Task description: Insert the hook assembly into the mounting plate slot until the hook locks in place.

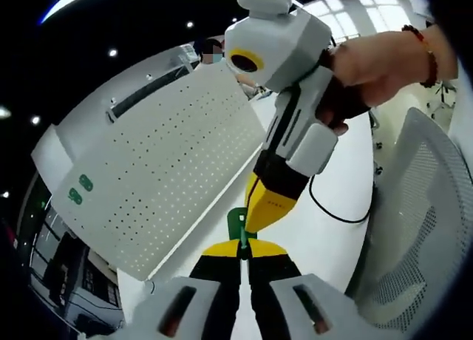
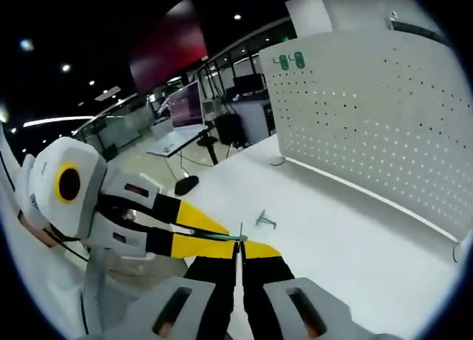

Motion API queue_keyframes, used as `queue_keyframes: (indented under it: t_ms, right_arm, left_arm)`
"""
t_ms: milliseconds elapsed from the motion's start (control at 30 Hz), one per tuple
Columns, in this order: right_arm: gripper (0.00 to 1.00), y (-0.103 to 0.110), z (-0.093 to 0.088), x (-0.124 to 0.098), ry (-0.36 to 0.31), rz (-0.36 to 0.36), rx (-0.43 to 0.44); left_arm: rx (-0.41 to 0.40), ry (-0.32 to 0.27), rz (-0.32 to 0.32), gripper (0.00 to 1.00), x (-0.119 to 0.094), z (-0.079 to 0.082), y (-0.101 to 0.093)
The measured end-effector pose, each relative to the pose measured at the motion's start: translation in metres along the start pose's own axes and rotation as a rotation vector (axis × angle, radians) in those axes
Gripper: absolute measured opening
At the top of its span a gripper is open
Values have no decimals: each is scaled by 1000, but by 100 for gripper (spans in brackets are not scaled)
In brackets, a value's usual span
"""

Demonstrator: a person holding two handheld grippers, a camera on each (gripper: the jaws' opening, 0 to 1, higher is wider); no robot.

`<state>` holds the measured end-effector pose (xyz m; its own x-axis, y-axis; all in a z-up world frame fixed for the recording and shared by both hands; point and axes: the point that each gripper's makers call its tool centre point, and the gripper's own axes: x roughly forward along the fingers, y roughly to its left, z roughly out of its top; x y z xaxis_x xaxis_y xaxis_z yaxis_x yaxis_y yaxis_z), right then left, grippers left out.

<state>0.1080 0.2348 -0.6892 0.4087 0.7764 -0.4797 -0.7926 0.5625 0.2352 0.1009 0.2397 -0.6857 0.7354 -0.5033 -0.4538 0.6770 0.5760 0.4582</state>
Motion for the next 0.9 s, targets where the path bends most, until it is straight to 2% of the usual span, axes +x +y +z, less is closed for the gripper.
queue_keyframes:
  t_ms: [133, 200, 333, 533, 700, 767, 800, 900]
  right_arm:
    - [11, -4, 8, -8, -47, -14, -23]
    - [11, -6, 13, -12, -76, -18, -44]
    - [14, -10, 18, -22, -103, -25, -23]
    - [17, -20, 12, -31, -111, -62, -54]
    - [29, -24, 16, -41, -171, -96, -100]
    - [33, -26, 15, -43, -183, -108, -104]
    - [34, -25, 16, -45, -196, -110, -122]
    - [34, -27, 16, -49, -206, -123, -111]
  left_arm:
    - [-28, -7, 17, 2, 0, 2, 7]
    - [-50, -11, 25, 2, 0, 3, 12]
    - [-128, -35, 53, 2, 1, 9, 24]
    - [-262, -69, 109, 2, 4, 16, 45]
    - [-325, -93, 132, 2, 6, 20, 60]
    - [-360, -101, 161, 2, 8, 21, 69]
    - [-366, -106, 154, 2, 9, 23, 71]
    - [-397, -109, 193, 2, 11, 24, 84]
